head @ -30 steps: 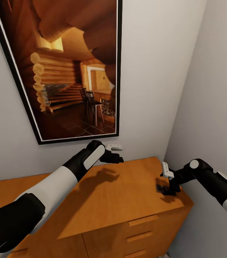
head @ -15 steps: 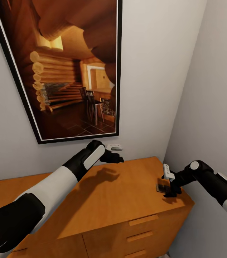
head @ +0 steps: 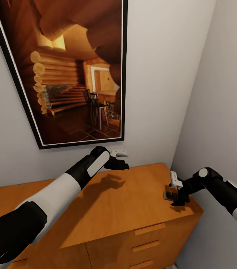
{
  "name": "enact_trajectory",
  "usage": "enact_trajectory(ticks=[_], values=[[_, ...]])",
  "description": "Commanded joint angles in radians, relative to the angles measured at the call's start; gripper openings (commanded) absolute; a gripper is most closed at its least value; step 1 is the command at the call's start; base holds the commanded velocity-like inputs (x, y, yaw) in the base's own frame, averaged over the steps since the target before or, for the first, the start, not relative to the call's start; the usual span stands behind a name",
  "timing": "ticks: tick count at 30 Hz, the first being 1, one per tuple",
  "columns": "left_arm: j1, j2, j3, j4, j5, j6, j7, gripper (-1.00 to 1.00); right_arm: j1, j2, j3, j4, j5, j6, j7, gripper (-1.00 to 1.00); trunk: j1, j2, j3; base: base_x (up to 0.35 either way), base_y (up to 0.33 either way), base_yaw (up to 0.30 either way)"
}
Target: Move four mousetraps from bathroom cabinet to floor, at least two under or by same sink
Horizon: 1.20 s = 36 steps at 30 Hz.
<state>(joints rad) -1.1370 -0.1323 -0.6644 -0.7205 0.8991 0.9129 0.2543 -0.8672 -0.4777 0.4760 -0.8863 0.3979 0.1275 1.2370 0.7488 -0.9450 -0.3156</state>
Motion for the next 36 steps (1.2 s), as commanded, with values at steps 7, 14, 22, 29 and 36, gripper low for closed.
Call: enact_trajectory(ticks=[7, 14, 22, 29, 36], values=[[-0.001, 0.0, -0.003, -0.001, 0.011, 0.001, 0.01, 1.0, -0.001, -0.001, 0.003, 0.007, 0.001, 0.011, 0.002, 1.0, 0.0, -0.001, -0.001, 0.0, 0.0, 0.0], [-0.001, 0.0, -0.002, -0.001, 0.011, 0.0, 0.01, 1.0, -0.001, -0.001, 0.003, 0.009, 0.001, 0.011, 0.001, 1.0, 0.019, -0.036, -0.017, 0.0, 0.0, 0.0], [-0.001, 0.0, -0.002, -0.002, 0.011, 0.0, 0.01, 1.0, -0.001, -0.001, 0.003, 0.009, 0.001, 0.011, 0.001, 1.0, 0.027, -0.05, -0.023, 0.0, 0.0, 0.0], [-0.001, 0.0, -0.002, -0.001, 0.011, 0.0, 0.01, 1.0, -0.001, -0.001, 0.003, 0.017, 0.002, 0.011, 0.0, 1.0, 0.027, -0.05, -0.023, 0.0, 0.0, 0.0], [-0.001, 0.0, -0.002, -0.001, 0.011, 0.0, 0.01, 1.0, -0.001, -0.001, 0.003, 0.025, 0.002, 0.011, -0.001, 1.0, 0.038, -0.071, -0.033, 0.0, 0.0, 0.0]])
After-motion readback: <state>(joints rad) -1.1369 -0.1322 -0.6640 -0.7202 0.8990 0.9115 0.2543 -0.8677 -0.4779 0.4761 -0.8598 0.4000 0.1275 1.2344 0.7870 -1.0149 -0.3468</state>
